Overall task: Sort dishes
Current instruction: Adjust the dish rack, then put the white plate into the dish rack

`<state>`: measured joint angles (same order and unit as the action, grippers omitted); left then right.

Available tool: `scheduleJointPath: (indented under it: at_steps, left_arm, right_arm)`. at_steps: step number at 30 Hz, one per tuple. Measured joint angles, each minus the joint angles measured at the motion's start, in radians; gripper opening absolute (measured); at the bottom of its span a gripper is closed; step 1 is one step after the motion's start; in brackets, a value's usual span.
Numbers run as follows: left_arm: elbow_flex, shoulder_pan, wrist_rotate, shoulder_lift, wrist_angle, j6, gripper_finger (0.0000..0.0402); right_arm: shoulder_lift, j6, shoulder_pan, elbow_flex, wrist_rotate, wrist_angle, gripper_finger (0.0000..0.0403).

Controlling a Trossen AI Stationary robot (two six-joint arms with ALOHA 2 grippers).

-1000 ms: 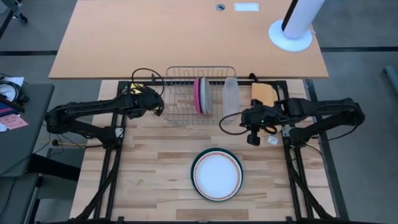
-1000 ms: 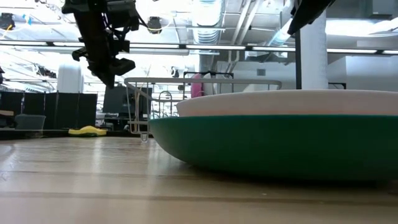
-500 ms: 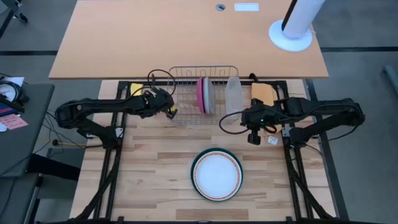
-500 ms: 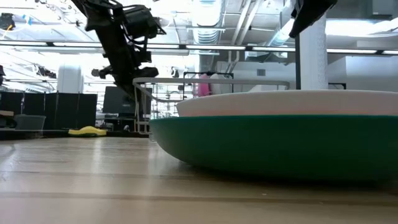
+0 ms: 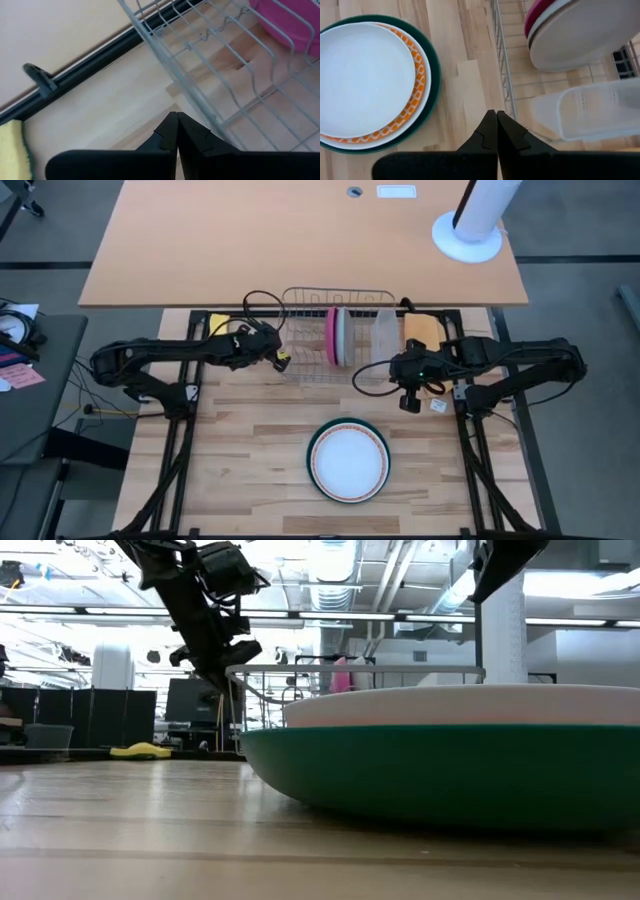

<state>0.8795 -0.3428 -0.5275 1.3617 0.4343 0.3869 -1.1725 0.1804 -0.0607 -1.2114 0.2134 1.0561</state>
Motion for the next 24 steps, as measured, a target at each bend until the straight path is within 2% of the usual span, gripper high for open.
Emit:
scheduleJointPath:
  at_steps: [6,10,18,24]
  left_arm:
    - [-0.006,0.0,-0.023,-0.071,0.155,0.04,0.0]
    - [-0.003,0.01,-0.025,-0.146,0.19,0.068,0.0]
    - [-0.003,0.13,-0.027,-0.285,0.096,0.067,0.0]
    - [-0.002,0.243,0.014,-0.317,-0.013,0.016,0.0]
  right_arm:
    - [0.0,0.072,-0.026,0.0,-0.002,0.057,0.0]
    - [0.0,0.085,-0.056,0.0,-0.002,0.067,0.0]
    - [0.0,0.093,-0.113,0.0,-0.003,0.063,0.0]
    - [0.0,0.174,-0.134,0.008,0.0,-0.02,0.0]
